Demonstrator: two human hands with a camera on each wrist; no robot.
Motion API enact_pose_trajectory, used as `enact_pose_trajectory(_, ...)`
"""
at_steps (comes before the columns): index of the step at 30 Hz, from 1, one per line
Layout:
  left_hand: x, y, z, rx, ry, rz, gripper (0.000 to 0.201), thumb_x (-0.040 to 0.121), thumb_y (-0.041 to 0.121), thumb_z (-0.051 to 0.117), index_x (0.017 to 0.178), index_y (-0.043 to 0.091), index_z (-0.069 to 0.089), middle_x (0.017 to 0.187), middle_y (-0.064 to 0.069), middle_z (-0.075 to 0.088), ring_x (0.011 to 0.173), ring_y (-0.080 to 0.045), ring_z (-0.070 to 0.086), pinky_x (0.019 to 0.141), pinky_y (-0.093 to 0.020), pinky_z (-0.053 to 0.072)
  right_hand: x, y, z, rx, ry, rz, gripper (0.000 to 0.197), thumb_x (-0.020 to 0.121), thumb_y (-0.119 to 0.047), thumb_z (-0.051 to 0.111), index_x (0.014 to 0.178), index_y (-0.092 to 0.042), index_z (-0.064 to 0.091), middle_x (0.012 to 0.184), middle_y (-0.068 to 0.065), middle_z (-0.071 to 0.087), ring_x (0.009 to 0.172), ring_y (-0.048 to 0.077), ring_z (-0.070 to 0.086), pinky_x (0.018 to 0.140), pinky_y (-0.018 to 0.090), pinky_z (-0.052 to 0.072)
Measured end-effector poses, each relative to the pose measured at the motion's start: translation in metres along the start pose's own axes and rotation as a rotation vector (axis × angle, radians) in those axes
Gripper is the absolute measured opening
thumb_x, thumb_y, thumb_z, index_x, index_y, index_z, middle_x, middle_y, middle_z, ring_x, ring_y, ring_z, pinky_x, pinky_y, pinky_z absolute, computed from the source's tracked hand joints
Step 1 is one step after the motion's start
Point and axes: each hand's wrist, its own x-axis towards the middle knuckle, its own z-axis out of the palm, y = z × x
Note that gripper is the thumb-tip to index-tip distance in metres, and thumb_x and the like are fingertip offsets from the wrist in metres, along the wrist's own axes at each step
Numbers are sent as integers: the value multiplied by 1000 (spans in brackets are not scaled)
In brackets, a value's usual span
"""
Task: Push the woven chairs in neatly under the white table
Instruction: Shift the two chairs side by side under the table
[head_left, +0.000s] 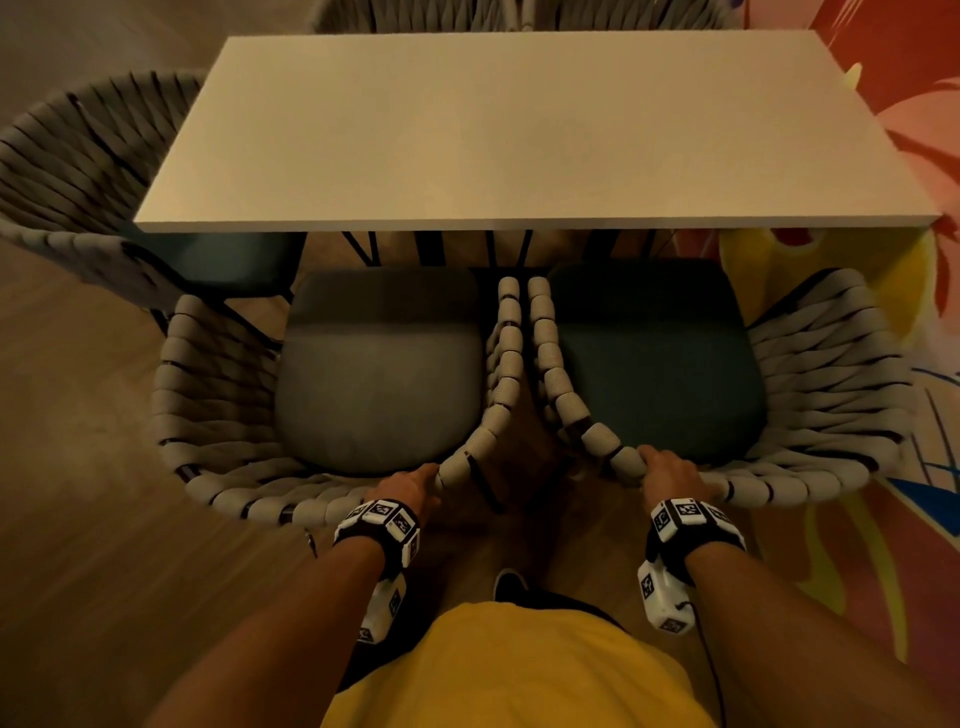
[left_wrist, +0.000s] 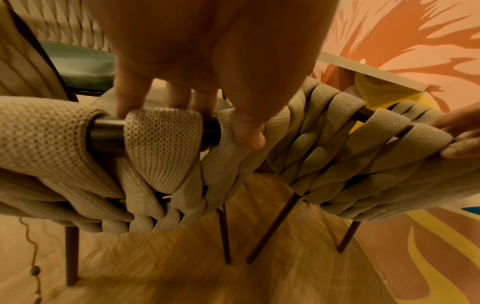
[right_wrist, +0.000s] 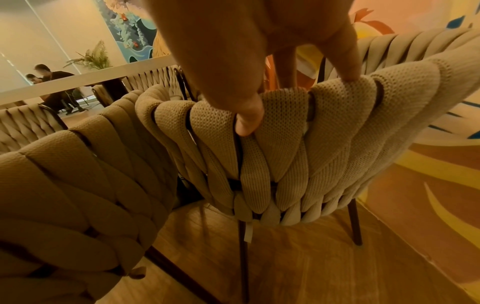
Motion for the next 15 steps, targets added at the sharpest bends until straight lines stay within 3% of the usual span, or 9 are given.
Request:
enact_pose_trajectory(8,0,0,3,-21,0,-7,47,92,35,54,137,36,39,122,-6,60,108,-27,61,91,-41,52,-4,3,3,-40,-22,7,56,93,-13,52,143,-30,34,135,10,50,124,33,48,101,59,41)
enact_pose_trajectory(15,-2,-1,7,-14,18,-3,45,94,34,51,137,36,38,118,-6,60,103,-26,61,88,-42,54,-6,5,1,-38,-28,-7,54,94,-13,50,143,-31,33,135,10,50,125,33,47,101,57,40)
